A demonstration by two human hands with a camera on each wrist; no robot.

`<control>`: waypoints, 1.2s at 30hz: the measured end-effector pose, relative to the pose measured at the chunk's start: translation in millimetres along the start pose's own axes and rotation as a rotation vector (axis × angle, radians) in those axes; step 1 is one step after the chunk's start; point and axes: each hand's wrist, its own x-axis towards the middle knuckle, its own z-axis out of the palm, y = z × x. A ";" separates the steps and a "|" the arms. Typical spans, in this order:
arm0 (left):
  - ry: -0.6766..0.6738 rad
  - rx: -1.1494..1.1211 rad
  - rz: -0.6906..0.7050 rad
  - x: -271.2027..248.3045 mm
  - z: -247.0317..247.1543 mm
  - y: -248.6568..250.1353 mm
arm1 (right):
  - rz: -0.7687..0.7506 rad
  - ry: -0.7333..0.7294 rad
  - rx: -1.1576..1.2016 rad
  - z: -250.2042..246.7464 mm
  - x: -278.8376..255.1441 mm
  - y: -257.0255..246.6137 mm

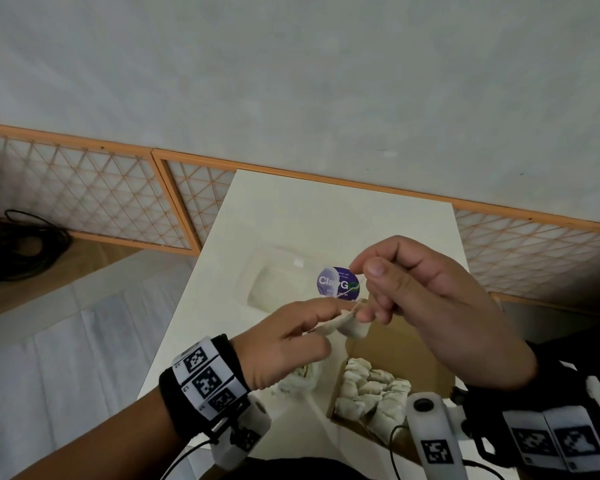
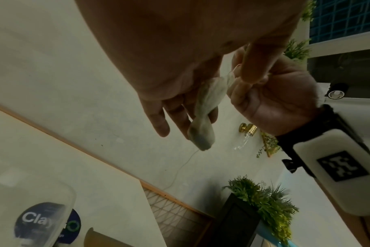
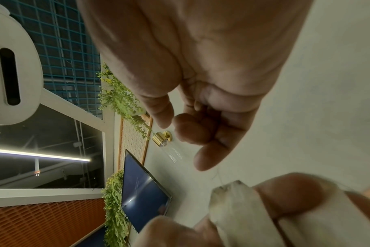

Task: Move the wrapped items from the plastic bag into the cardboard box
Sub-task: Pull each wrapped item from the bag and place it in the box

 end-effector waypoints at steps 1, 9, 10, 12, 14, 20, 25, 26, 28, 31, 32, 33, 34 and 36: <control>0.014 -0.007 0.004 -0.1 1.8 1.1 | -0.007 -0.003 0.005 -0.7 1.5 0.5; 0.116 0.117 0.071 10.9 11.8 -4.8 | -0.015 0.042 0.034 -9.4 7.3 7.9; 0.119 0.139 0.081 12.2 12.2 -5.3 | -0.014 0.055 0.034 -10.6 8.1 9.3; 0.123 0.158 0.098 13.7 13.1 -5.9 | -0.007 0.084 0.018 -14.2 10.7 14.1; 0.132 0.171 0.108 14.9 13.8 -4.9 | 0.018 0.128 -0.006 -19.5 15.0 21.9; 0.156 0.165 0.092 13.5 10.9 -5.0 | 0.172 0.226 -0.199 -32.2 16.0 54.5; 0.175 0.198 0.060 11.4 6.0 -4.6 | 0.078 0.164 -0.279 -24.8 -7.1 59.4; 0.176 0.207 0.056 11.6 5.2 -4.8 | 0.056 0.144 -0.288 -21.5 -9.2 59.7; 0.175 0.224 0.046 11.9 4.5 -4.4 | 0.024 0.096 -0.314 -15.1 -10.1 62.0; 0.186 0.253 0.035 12.6 4.9 -3.7 | -0.038 0.074 -0.354 -11.3 -8.6 68.5; 0.193 0.268 0.028 12.4 5.0 -3.7 | -0.052 0.085 -0.360 -11.5 -8.8 70.3; 0.206 0.288 0.018 11.9 4.4 -4.9 | -0.058 0.092 -0.366 -12.0 -9.7 71.3; 0.226 0.317 0.006 11.1 3.2 -5.7 | -0.062 0.096 -0.376 -12.5 -11.0 71.6; 0.299 0.401 -0.032 7.6 0.1 -7.2 | -0.070 0.080 -0.420 -12.3 -15.0 70.5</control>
